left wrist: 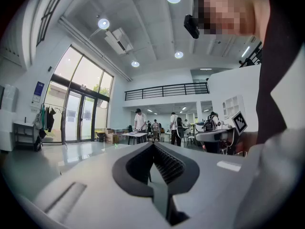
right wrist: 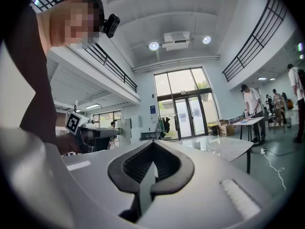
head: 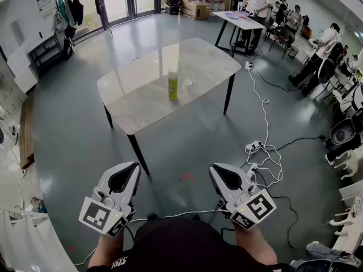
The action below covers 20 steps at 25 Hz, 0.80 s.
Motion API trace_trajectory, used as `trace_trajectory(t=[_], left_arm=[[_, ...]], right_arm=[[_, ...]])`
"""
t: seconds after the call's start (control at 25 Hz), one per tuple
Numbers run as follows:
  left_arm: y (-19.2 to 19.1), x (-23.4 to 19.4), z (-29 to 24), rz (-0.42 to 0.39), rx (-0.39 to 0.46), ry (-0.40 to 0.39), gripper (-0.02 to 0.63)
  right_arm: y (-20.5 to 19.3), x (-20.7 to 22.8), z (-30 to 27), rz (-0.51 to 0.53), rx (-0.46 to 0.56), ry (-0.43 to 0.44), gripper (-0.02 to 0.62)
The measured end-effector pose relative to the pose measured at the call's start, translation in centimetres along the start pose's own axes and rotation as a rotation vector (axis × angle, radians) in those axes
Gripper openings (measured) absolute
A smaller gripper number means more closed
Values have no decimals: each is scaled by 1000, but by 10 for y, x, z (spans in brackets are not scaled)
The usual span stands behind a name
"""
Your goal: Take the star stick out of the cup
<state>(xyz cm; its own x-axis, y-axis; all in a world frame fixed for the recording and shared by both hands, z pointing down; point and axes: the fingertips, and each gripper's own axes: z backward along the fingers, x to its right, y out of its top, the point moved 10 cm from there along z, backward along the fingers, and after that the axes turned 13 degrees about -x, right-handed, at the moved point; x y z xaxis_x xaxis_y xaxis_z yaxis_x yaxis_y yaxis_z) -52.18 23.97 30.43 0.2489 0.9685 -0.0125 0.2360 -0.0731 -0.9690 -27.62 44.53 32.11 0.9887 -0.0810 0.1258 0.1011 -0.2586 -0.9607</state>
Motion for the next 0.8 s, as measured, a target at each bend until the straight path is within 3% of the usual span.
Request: trace_trajectory(t=[0.24, 0.48, 0.8], left_arm=[[0, 31, -19, -6, 7, 0, 2], [1, 66, -33, 5, 20, 18, 2], [-3, 72, -59, 24, 4, 25, 2]], right_arm=[[-8, 19, 26, 5, 1, 28, 12], [-14, 37, 60, -33, 15, 162, 15], [-32, 68, 72, -104, 37, 165, 56]])
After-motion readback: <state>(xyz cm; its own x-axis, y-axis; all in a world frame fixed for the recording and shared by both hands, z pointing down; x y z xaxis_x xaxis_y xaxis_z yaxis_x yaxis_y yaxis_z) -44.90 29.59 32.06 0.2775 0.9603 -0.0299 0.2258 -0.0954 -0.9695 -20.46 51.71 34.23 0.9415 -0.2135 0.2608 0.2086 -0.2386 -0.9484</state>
